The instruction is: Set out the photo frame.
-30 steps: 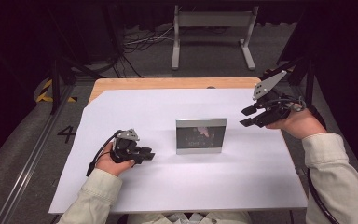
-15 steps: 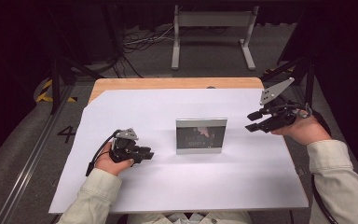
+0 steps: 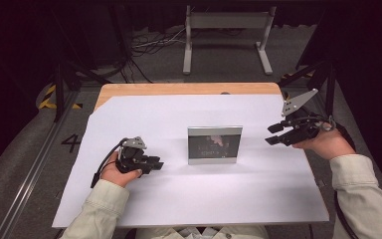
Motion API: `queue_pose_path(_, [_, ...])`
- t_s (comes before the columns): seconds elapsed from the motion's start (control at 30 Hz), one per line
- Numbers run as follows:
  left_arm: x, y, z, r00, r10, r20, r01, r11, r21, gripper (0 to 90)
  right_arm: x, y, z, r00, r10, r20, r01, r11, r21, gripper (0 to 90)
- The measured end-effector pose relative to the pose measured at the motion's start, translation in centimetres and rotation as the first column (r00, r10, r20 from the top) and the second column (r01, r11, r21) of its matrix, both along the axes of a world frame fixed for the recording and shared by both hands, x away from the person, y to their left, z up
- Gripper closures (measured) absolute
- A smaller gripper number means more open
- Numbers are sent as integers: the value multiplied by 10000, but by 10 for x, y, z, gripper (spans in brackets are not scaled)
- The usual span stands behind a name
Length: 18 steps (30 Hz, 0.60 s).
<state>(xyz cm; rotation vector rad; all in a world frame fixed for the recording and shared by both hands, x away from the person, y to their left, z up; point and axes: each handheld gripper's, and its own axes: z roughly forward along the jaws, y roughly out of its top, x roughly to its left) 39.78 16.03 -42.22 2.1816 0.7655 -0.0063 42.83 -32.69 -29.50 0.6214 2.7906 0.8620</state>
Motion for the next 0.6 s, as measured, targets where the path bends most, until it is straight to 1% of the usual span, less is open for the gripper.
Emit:
queue_pose_path(0.2, [0,0,0,10000,31,27,-31,10000,1,682,-1,-3,-3,9999,-93,-45,94,9999,95,517])
queue_pose_path(0.47, [1,0,0,10000,61,23,-61,10000,-18,682,-4,-5,-9,9998,-166,-93,167,9998,73,501])
queue_pose_path(0.6, [1,0,0,10000,45,25,-45,10000,-9,681,-5,-6,-10,9997,-217,-77,219,9996,187,466])
